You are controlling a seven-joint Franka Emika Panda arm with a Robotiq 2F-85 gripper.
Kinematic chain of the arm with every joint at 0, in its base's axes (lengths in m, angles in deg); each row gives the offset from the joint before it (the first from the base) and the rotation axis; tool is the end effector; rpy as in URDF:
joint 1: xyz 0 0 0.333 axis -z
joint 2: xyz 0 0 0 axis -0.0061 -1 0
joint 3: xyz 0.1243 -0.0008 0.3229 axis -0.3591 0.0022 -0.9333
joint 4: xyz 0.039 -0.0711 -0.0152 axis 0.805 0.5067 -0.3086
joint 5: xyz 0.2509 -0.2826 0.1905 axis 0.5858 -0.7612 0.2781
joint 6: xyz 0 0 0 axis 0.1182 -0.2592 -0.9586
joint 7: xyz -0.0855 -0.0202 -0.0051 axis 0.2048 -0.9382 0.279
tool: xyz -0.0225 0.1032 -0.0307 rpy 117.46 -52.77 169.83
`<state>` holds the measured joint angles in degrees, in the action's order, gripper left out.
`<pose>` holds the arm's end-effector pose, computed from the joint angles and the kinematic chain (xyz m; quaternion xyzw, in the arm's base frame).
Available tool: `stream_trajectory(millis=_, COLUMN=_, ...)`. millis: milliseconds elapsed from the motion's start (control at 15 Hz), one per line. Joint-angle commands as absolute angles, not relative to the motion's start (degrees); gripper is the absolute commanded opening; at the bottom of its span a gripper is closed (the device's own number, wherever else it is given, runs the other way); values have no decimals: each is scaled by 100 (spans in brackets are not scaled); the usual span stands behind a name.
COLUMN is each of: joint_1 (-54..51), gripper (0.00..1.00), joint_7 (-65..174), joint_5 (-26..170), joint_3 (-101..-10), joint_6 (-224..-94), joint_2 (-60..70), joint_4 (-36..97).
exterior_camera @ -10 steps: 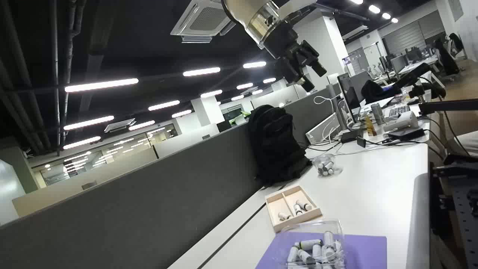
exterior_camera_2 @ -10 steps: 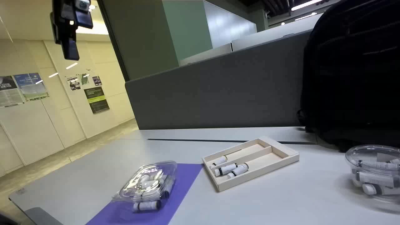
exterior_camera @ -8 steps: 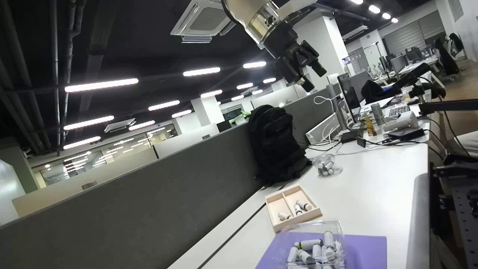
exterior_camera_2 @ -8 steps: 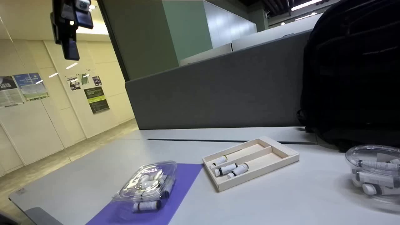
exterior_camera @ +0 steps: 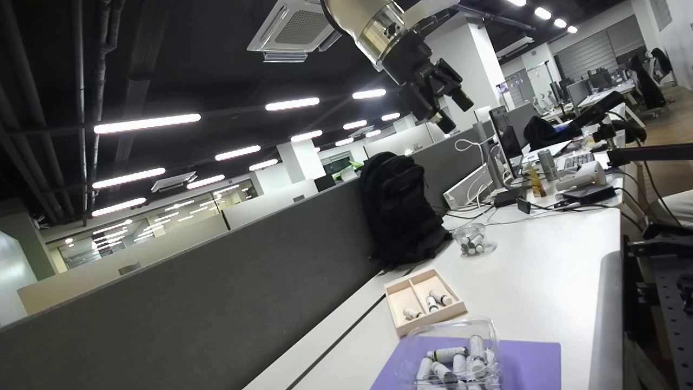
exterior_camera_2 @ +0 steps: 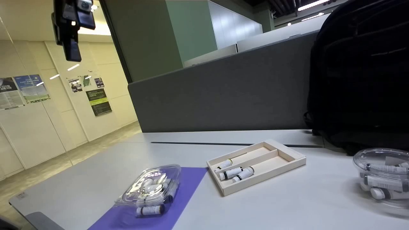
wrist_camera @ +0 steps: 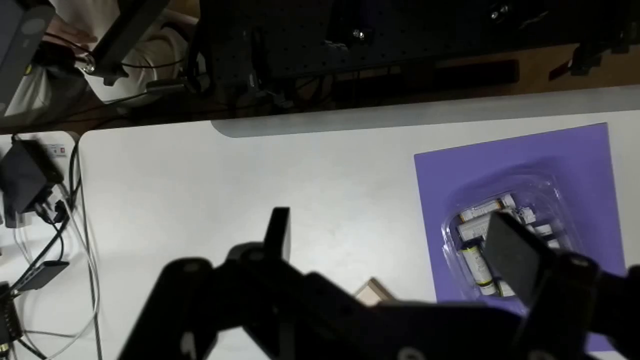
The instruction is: Remove the bottle from the top part of the segment tray and put it on the purple mat
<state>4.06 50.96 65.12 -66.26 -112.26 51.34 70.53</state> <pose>0.3795 0.0045 0.5402 0.9840 -0.0549 -0.1133 0.1264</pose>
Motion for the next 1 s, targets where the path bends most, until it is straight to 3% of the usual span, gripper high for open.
stream_trajectory(millis=0, joint_1=236, gripper=100, joint_7=5030, joint_5=6460, joint_3=-6491, joint_6=-11201, joint_2=5118, joint_4=7039)
stream_trajectory(millis=133, joint_1=282, gripper=100, joint_7=4686, joint_5=6431, joint_3=-6583, joint_6=-11353, joint_2=5239, joint_4=7132)
stream_trajectory(millis=533, joint_1=513, gripper=100, joint_7=3488, joint_5=6562, joint_3=-6510, joint_6=-13594, joint_2=4785, joint_4=7484)
stream_trajectory(millis=933, joint_1=336, gripper=100, joint_7=4627, joint_5=7478, joint_3=-5980, joint_6=-15288, joint_2=3061, joint_4=7131)
